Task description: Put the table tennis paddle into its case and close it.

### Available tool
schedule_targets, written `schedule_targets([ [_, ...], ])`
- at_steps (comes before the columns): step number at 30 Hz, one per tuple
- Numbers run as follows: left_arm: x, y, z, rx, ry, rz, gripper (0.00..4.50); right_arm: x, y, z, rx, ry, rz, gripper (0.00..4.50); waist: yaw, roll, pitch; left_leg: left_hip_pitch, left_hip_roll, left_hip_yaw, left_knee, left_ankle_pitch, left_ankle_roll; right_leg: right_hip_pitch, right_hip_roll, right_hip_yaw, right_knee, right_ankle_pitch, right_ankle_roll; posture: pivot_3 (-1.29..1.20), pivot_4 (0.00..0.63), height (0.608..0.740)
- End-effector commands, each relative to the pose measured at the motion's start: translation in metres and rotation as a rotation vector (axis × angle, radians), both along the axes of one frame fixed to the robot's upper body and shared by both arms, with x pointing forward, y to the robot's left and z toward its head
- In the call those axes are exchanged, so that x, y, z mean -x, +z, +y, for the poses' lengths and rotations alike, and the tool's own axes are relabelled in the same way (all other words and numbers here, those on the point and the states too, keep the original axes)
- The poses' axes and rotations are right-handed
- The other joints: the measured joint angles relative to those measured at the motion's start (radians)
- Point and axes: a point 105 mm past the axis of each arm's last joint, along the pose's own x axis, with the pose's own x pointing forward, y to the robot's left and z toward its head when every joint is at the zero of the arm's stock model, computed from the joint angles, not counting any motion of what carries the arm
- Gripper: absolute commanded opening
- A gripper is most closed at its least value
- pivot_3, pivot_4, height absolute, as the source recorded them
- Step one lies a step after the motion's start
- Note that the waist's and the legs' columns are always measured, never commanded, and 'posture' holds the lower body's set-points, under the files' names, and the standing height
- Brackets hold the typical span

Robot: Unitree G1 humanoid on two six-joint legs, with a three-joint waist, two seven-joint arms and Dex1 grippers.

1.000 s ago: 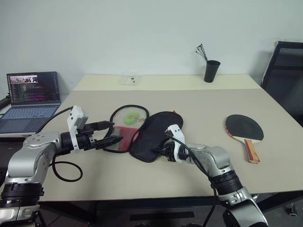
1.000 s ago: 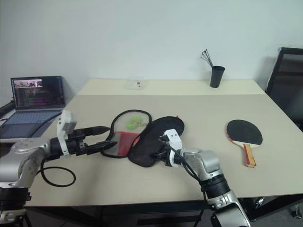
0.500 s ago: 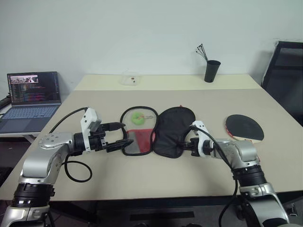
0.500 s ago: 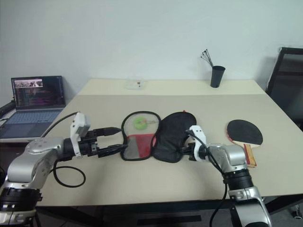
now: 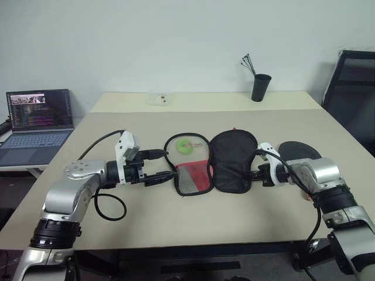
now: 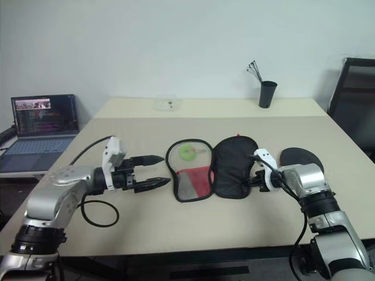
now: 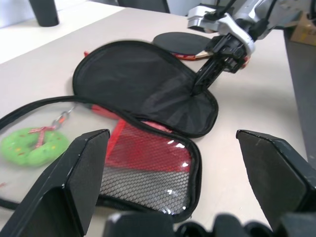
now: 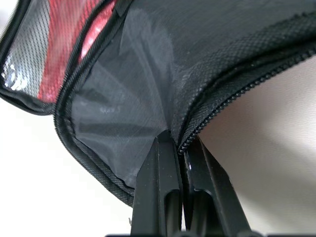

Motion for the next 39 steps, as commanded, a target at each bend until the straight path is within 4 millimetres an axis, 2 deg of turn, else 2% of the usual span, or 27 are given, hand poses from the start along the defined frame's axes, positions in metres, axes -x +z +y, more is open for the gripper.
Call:
schedule_targets([
  [1, 0.003, 0.015, -0.006, -0.012, -0.029, -0.069, 4.5, -0.013, 0.02, 0.001, 0.017, 0.028, -0.088, 0.01, 0.0, 0.0, 0.0, 0.0, 0.0, 0.0, 0.0, 0.0, 0.0, 0.0, 0.0, 0.0, 0.0, 0.0, 0.0, 0.0, 0.15, 0.74],
  [4, 0.003, 0.015, -0.007, -0.011, -0.03, -0.069, 4.5, -0.024, 0.021, -0.002, 0.045, -0.006, -0.116, 0.01, 0.0, 0.0, 0.0, 0.0, 0.0, 0.0, 0.0, 0.0, 0.0, 0.0, 0.0, 0.0, 0.0, 0.0, 0.0, 0.0, 0.15, 0.74],
  [7, 0.004, 0.015, -0.008, -0.009, -0.029, -0.069, 4.5, -0.031, 0.024, -0.006, 0.04, -0.031, -0.13, 0.64, 0.0, 0.0, 0.0, 0.0, 0.0, 0.0, 0.0, 0.0, 0.0, 0.0, 0.0, 0.0, 0.0, 0.0, 0.0, 0.0, 0.15, 0.74],
  [13, 0.002, 0.016, -0.01, -0.009, -0.03, -0.068, 4.5, -0.036, 0.025, -0.016, 0.059, -0.05, -0.151, 2.55, -0.001, 0.0, 0.0, 0.0, 0.0, 0.0, 0.0, 0.0, 0.0, 0.0, 0.0, 0.0, 0.0, 0.0, 0.0, 0.0, 0.15, 0.74],
  [16, 0.004, 0.013, -0.014, -0.011, -0.042, -0.058, 4.5, -0.043, 0.04, -0.028, 0.042, -0.103, -0.222, 3.56, -0.001, 0.0, 0.0, 0.0, 0.0, 0.0, 0.0, 0.0, 0.0, 0.0, 0.0, 0.0, 0.0, 0.0, 0.0, 0.0, 0.15, 0.74],
  [19, 0.005, 0.013, -0.016, -0.004, -0.054, -0.052, 4.5, -0.044, 0.064, -0.042, -0.005, -0.166, -0.28, 4.48, 0.0, 0.001, 0.0, 0.0, 0.0, 0.0, 0.0, 0.0, 0.0, 0.0, 0.0, 0.0, 0.0, 0.0, 0.0, 0.0, 0.15, 0.74],
  [22, 0.007, 0.012, -0.02, -0.006, -0.072, -0.05, 4.5, -0.04, 0.078, -0.057, 0.0, -0.227, -0.34, 4.48, 0.0, 0.001, 0.001, 0.0, 0.0, 0.0, 0.0, 0.0, 0.0, 0.0, 0.0, 0.0, 0.0, 0.0, 0.0, 0.0, 0.15, 0.74],
  [25, 0.01, 0.012, -0.027, -0.02, -0.105, -0.066, 4.5, -0.027, 0.082, -0.075, 0.013, -0.313, -0.378, 4.48, 0.002, 0.0, 0.0, 0.0, 0.0, -0.001, 0.0, 0.0, 0.0, 0.0, 0.0, 0.0, 0.0, 0.0, 0.0, 0.0, 0.15, 0.74],
  [33, 0.01, 0.024, -0.052, 0.006, -0.205, -0.12, 4.5, 0.011, 0.059, -0.127, 0.065, -0.687, -0.391, 4.48, 0.015, 0.001, 0.001, 0.0, 0.0, 0.0, 0.001, 0.0, 0.0, 0.001, 0.0, 0.001, 0.001, 0.0, 0.0, 0.0, 0.15, 0.74],
  [39, 0.011, 0.025, -0.063, -0.008, -0.306, -0.106, 4.5, 0.032, 0.04, -0.15, 0.122, -0.886, -0.351, 4.48, 0.015, 0.001, 0.0, 0.0, 0.0, 0.001, 0.001, 0.0, 0.001, 0.001, 0.0, 0.001, 0.002, -0.002, 0.004, 0.0, 0.15, 0.74],
])
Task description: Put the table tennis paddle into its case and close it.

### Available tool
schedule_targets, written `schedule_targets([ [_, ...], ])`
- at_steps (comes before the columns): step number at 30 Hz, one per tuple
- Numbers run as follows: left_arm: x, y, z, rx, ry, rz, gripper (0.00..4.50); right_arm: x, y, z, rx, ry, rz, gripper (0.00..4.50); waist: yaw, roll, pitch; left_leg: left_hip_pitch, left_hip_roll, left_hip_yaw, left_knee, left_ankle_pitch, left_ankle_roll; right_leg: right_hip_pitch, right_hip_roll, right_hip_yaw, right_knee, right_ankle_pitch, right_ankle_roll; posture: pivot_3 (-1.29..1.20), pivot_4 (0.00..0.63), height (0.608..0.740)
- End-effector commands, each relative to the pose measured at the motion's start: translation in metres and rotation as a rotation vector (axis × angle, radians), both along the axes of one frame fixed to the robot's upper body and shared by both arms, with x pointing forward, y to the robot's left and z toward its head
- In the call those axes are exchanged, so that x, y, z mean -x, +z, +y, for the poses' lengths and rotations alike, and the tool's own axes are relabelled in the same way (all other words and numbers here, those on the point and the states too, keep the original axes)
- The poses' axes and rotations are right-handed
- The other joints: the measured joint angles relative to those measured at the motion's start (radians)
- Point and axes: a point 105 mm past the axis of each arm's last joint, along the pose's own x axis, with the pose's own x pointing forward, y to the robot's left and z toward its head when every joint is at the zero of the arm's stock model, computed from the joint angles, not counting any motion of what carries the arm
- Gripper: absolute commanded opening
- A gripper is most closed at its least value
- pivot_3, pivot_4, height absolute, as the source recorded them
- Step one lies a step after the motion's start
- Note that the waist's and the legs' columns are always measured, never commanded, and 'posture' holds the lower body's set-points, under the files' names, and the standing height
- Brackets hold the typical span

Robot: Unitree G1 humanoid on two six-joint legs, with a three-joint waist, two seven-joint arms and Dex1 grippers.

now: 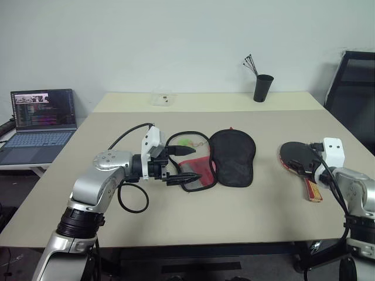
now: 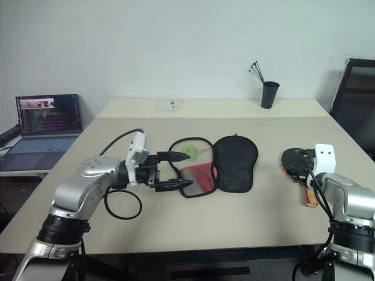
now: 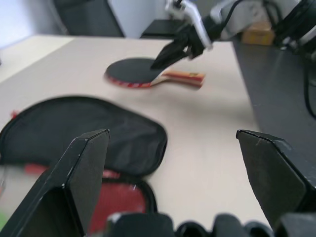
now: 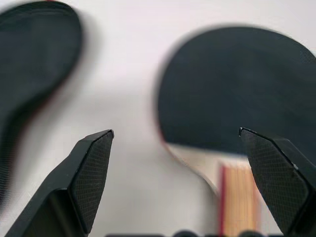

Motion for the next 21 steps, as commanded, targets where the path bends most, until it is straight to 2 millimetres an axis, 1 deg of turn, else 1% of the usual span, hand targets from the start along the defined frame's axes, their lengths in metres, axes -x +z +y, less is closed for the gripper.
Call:
schedule_targets([
  [1, 0.002, 0.006, -0.006, -0.012, -0.068, -0.03, 4.5, 0.011, 0.009, -0.017, 0.024, -0.113, -0.031, 4.48, 0.0, 0.0, 0.0, 0.0, 0.0, 0.0, 0.0, 0.0, 0.0, 0.0, 0.0, 0.0, 0.0, 0.0, 0.0, 0.0, 0.15, 0.74],
  [4, 0.001, 0.007, -0.01, -0.015, -0.09, -0.039, 4.5, 0.016, -0.002, -0.02, 0.02, -0.131, 0.008, 4.48, 0.001, 0.0, 0.0, 0.0, 0.0, 0.0, 0.0, 0.0, 0.0, 0.0, 0.0, 0.0, 0.0, 0.0, 0.0, 0.0, 0.15, 0.74],
  [7, -0.001, 0.007, -0.012, -0.014, -0.098, -0.04, 4.5, 0.015, -0.01, -0.02, -0.007, -0.128, 0.029, 4.48, 0.001, 0.0, 0.0, 0.0, 0.0, 0.0, 0.0, 0.0, 0.0, 0.0, 0.0, 0.0, 0.0, 0.0, 0.0, 0.0, 0.15, 0.74],
  [11, -0.003, 0.006, -0.012, -0.013, -0.1, -0.041, 4.5, 0.011, -0.017, -0.022, 0.014, -0.107, 0.054, 4.48, 0.001, 0.0, 0.0, 0.0, 0.0, 0.0, 0.0, 0.0, 0.001, 0.0, 0.001, 0.0, 0.0, 0.0, 0.0, 0.0, 0.15, 0.74],
  [21, -0.005, 0.003, -0.007, -0.015, -0.074, -0.045, 4.5, -0.006, -0.033, -0.015, 0.078, -0.04, 0.11, 4.48, -0.001, 0.0, 0.0, 0.0, 0.001, 0.001, 0.0, 0.0, 0.001, 0.0, 0.004, 0.0, 0.0, 0.0, 0.001, 0.0, 0.15, 0.74],
])
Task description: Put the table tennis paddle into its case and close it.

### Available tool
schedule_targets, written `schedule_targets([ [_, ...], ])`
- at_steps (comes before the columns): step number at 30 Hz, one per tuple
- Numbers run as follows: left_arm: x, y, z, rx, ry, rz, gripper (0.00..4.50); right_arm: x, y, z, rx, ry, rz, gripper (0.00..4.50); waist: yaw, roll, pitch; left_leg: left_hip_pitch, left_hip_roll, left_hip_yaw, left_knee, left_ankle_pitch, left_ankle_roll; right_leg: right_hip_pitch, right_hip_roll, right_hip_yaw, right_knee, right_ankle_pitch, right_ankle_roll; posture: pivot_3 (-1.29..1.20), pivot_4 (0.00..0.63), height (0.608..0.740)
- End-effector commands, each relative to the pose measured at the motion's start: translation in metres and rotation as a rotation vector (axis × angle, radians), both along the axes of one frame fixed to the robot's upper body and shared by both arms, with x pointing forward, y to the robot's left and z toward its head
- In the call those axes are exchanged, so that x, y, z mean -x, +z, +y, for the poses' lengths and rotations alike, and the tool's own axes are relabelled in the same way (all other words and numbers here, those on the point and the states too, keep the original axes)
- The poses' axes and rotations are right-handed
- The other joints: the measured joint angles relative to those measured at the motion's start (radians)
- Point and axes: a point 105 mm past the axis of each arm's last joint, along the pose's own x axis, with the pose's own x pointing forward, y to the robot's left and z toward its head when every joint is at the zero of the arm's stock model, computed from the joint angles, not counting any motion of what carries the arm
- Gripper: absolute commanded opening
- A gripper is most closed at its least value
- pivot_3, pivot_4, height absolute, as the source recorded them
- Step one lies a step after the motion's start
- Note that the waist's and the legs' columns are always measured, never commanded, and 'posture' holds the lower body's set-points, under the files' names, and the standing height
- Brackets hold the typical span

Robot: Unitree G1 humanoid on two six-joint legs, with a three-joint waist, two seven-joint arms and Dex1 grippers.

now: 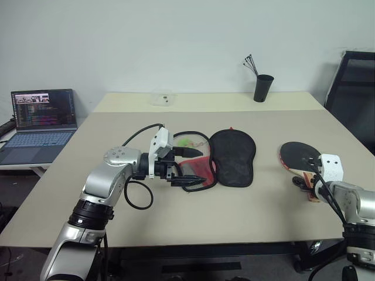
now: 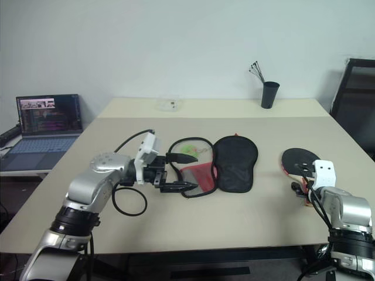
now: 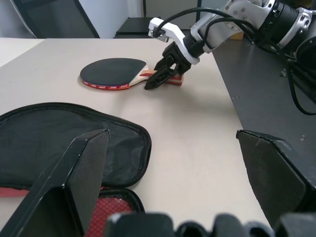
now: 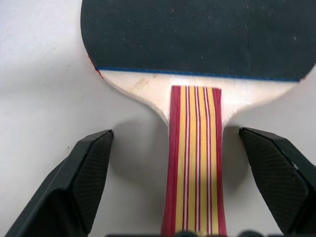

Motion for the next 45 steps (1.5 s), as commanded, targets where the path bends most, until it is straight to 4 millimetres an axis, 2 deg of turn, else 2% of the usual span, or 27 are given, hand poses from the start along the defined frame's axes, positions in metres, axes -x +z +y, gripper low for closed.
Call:
schedule_targets([
  [1, 0.001, 0.01, 0.002, 0.011, 0.001, -0.055, 4.5, -0.009, 0.008, -0.002, 0.033, 0.013, -0.027, 4.48, -0.001, 0.0, 0.0, 0.0, 0.0, 0.0, 0.0, 0.0, 0.0, 0.0, 0.0, 0.0, 0.0, 0.0, 0.0, 0.0, 0.15, 0.74],
  [2, 0.001, 0.01, 0.002, 0.012, 0.002, -0.055, 4.5, -0.01, 0.007, -0.002, 0.041, 0.015, -0.023, 4.48, -0.002, 0.0, 0.0, 0.0, 0.0, 0.0, 0.0, 0.0, 0.0, 0.0, 0.0, 0.0, 0.0, 0.0, 0.0, 0.0, 0.15, 0.74],
  [5, 0.001, 0.009, 0.003, 0.01, 0.007, -0.058, 4.5, -0.012, 0.001, -0.001, 0.048, 0.023, -0.003, 3.88, -0.006, 0.0, 0.0, 0.001, 0.001, 0.001, 0.001, 0.0, 0.0, 0.001, 0.0, 0.0, 0.0, 0.001, 0.001, 0.0, 0.15, 0.74],
  [11, 0.002, 0.007, 0.008, 0.007, 0.027, -0.056, 4.5, -0.012, -0.009, 0.002, 0.006, 0.012, 0.012, 1.93, -0.007, -0.001, 0.0, 0.002, 0.001, 0.001, 0.001, 0.001, 0.002, 0.002, 0.0, 0.001, 0.0, 0.002, 0.002, 0.0, 0.15, 0.74],
  [14, -0.001, 0.008, 0.011, 0.012, 0.053, -0.068, 4.5, -0.012, -0.01, 0.003, 0.003, 0.001, 0.005, 1.12, -0.006, -0.001, -0.001, 0.002, 0.001, 0.001, 0.001, 0.001, 0.002, 0.002, 0.0, 0.001, 0.0, 0.002, 0.002, 0.0, 0.15, 0.74],
  [19, 0.0, 0.011, 0.015, 0.018, 0.076, -0.073, 4.5, -0.016, 0.0, 0.007, -0.014, -0.01, -0.044, 1.07, -0.008, -0.002, -0.001, 0.002, 0.001, 0.001, 0.001, 0.001, 0.002, 0.002, 0.0, 0.001, -0.001, 0.002, 0.002, 0.0, 0.15, 0.74],
  [23, -0.001, 0.008, 0.023, 0.008, 0.131, -0.091, 4.5, -0.017, 0.024, 0.025, -0.056, 0.023, -0.118, 1.07, -0.012, -0.001, -0.001, 0.002, 0.001, 0.002, 0.001, 0.001, 0.002, 0.002, 0.0, 0.002, 0.0, 0.002, 0.002, 0.0, 0.15, 0.74],
  [28, 0.002, 0.006, 0.032, 0.019, 0.194, -0.093, 4.5, -0.02, 0.066, 0.057, -0.096, 0.076, -0.238, 1.07, -0.018, 0.002, 0.001, 0.0, 0.003, 0.001, -0.001, 0.001, 0.002, -0.001, 0.001, 0.003, 0.0, 0.002, 0.001, 0.0, 0.15, 0.74],
  [32, 0.007, 0.0, 0.034, 0.008, 0.207, -0.091, 4.5, -0.024, 0.087, 0.1, -0.123, 0.167, -0.294, 1.07, -0.018, 0.002, 0.001, 0.0, 0.004, 0.002, -0.001, 0.001, 0.002, -0.002, 0.001, 0.003, 0.0, 0.002, 0.001, 0.0, 0.15, 0.74],
  [36, 0.009, -0.002, 0.035, 0.006, 0.218, -0.093, 4.5, -0.027, 0.09, 0.138, -0.15, 0.222, -0.302, 1.07, -0.017, 0.002, 0.001, 0.0, 0.004, 0.001, -0.001, 0.001, 0.002, -0.002, 0.001, 0.002, 0.0, 0.002, 0.001, 0.0, 0.15, 0.74],
  [40, 0.01, -0.005, 0.034, 0.003, 0.225, -0.096, 4.5, -0.03, 0.076, 0.169, -0.174, 0.271, -0.27, 1.07, -0.016, 0.002, 0.001, 0.0, 0.004, 0.001, -0.001, 0.001, 0.002, -0.002, 0.001, 0.002, 0.0, 0.004, -0.003, 0.0, 0.15, 0.74],
  [45, 0.013, -0.005, 0.033, 0.002, 0.227, -0.1, 4.5, -0.037, 0.065, 0.182, -0.179, 0.273, -0.259, 1.07, -0.016, 0.002, 0.001, 0.0, 0.003, 0.001, -0.001, 0.001, 0.002, -0.002, 0.001, 0.002, -0.001, 0.005, -0.004, 0.0, 0.15, 0.74],
])
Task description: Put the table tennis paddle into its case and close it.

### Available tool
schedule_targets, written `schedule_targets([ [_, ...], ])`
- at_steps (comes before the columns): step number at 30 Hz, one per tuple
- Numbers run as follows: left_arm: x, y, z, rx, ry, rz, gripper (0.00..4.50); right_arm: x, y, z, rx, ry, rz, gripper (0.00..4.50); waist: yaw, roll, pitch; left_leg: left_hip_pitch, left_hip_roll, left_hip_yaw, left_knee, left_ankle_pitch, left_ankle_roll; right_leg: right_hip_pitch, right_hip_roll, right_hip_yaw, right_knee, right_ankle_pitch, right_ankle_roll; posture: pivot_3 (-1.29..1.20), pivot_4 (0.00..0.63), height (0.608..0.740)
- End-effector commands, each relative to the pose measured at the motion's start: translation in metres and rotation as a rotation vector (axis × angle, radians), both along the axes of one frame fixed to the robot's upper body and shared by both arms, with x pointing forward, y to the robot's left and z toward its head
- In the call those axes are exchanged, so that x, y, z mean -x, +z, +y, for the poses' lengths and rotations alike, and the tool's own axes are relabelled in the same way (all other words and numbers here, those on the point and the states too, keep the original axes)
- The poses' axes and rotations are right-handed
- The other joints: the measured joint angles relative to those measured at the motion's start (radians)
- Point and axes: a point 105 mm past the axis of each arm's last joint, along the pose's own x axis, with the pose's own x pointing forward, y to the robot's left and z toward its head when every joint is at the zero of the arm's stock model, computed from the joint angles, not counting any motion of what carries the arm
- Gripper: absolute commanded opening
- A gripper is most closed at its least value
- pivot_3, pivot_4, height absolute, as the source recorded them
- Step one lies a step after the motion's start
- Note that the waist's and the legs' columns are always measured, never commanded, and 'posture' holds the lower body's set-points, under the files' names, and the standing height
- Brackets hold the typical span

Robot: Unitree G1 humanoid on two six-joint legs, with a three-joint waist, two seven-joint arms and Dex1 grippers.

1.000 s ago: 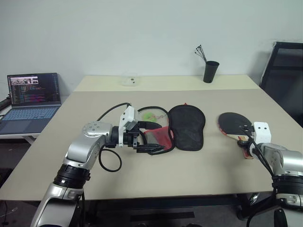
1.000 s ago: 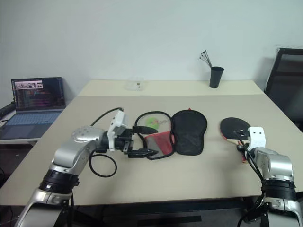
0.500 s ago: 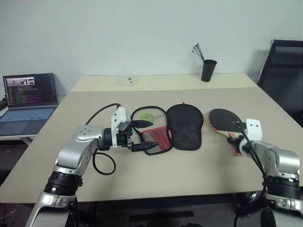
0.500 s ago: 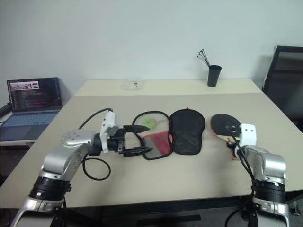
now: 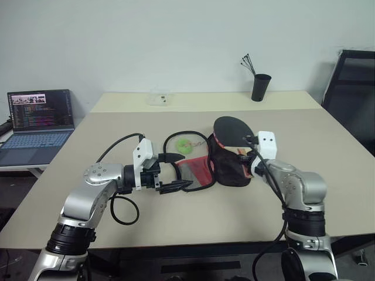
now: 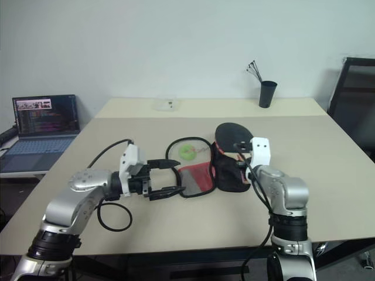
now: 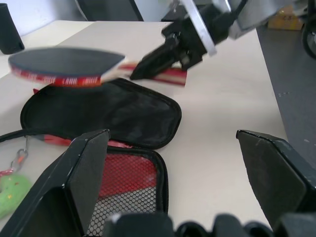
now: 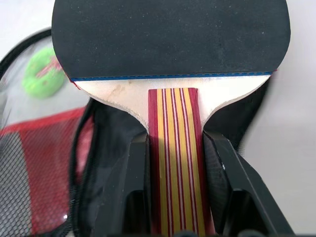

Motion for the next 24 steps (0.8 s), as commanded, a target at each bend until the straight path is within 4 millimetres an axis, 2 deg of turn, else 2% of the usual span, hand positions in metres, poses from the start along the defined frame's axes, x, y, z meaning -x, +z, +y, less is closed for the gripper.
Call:
schedule_targets([
  [1, 0.005, 0.013, -0.001, -0.002, -0.008, -0.06, 4.5, -0.007, 0.012, -0.001, -0.005, -0.031, -0.08, 1.07, 0.0, 0.0, 0.0, 0.0, 0.0, 0.0, 0.0, 0.0, 0.0, 0.0, 0.0, 0.0, 0.0, 0.0, 0.0, 0.0, 0.15, 0.74],
  [10, 0.006, 0.012, -0.002, -0.003, -0.009, -0.059, 4.5, -0.018, -0.008, 0.003, 0.032, -0.027, -0.046, 1.07, -0.002, 0.0, 0.0, 0.0, 0.0, 0.0, 0.0, 0.0, 0.0, 0.0, 0.0, 0.0, 0.0, 0.0, 0.0, 0.0, 0.15, 0.74],
  [24, 0.006, 0.011, -0.003, -0.007, -0.011, -0.058, 4.5, -0.033, -0.012, 0.009, 0.073, -0.027, -0.049, 1.07, -0.002, 0.0, 0.0, 0.0, 0.0, 0.0, 0.0, 0.0, 0.0, 0.0, 0.001, -0.001, 0.0, 0.0, 0.0, 0.0, 0.15, 0.74],
])
